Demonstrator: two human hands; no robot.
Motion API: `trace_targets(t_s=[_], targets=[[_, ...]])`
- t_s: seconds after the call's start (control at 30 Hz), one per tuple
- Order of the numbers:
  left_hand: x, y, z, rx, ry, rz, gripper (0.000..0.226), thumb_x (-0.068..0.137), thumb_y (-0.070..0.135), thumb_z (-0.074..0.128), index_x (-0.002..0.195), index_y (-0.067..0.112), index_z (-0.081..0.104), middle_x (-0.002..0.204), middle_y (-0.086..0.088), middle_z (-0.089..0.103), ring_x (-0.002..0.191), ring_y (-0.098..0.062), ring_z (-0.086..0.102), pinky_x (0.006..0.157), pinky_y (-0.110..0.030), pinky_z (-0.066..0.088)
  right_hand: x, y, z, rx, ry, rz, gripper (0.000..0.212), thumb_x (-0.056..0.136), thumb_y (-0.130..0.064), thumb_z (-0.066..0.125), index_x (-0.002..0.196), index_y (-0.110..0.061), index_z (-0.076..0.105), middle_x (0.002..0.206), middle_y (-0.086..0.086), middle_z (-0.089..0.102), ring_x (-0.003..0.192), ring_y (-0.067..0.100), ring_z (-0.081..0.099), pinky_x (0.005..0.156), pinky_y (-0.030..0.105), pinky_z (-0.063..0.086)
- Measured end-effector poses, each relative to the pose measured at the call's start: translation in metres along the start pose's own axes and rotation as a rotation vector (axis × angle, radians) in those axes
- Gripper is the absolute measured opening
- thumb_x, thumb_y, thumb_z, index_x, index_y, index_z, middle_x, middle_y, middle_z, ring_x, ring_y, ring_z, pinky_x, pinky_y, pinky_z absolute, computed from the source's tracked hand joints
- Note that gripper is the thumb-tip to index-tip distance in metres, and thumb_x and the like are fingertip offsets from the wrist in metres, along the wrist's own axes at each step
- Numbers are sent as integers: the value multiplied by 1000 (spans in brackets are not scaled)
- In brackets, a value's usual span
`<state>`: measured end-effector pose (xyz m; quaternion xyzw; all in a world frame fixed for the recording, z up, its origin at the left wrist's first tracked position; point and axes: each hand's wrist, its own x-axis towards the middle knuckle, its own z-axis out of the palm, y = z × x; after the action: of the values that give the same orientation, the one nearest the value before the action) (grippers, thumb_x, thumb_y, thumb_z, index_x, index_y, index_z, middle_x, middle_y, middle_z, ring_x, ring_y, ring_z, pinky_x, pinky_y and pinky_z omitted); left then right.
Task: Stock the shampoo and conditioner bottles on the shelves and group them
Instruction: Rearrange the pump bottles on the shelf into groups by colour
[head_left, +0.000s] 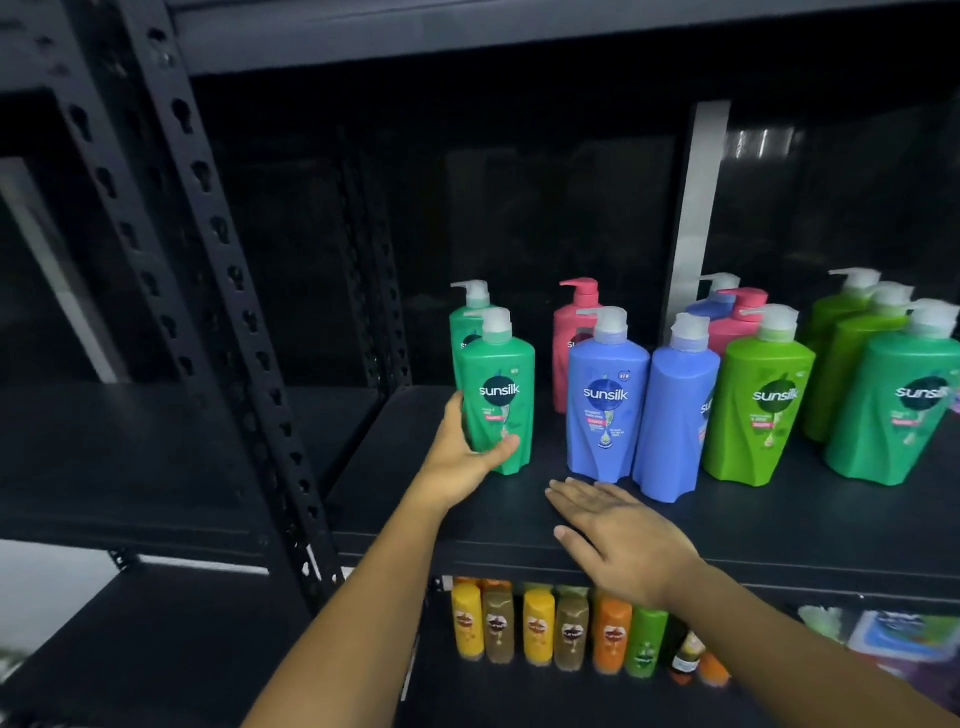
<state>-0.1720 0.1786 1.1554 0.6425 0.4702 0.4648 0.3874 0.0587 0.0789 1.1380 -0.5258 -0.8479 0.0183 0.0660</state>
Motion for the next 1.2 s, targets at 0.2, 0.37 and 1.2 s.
trace_targets(t_s=[0.2, 0.37, 1.2], targets=[[2, 1, 12, 164, 140, 11, 82, 80, 24, 85, 146, 33, 38, 128, 3, 44, 124, -10, 45, 107, -28, 36, -1, 0, 1, -13, -9, 4, 68, 102, -60, 6, 163, -29, 13, 168, -14, 10, 154, 1, 4, 126, 28, 3], [14, -7, 1, 176, 169, -12, 76, 83, 20, 83, 146, 32, 41, 127, 4, 47, 123, -14, 50, 111, -36, 41, 0, -1, 1, -13, -8, 4, 64, 105, -57, 12, 162, -29, 14, 168, -14, 12, 154, 1, 5, 125, 27, 3], [35, -27, -1, 131, 266, -49, 76, 83, 20, 82, 145, 41, 45, 125, 12, 56, 114, -9, 61, 104, -36, 51, -2, -4, 1, 34, 33, 26, 79, 93, -66, -6, 162, -34, 13, 167, -21, 11, 153, -3, 3, 124, 25, 1]])
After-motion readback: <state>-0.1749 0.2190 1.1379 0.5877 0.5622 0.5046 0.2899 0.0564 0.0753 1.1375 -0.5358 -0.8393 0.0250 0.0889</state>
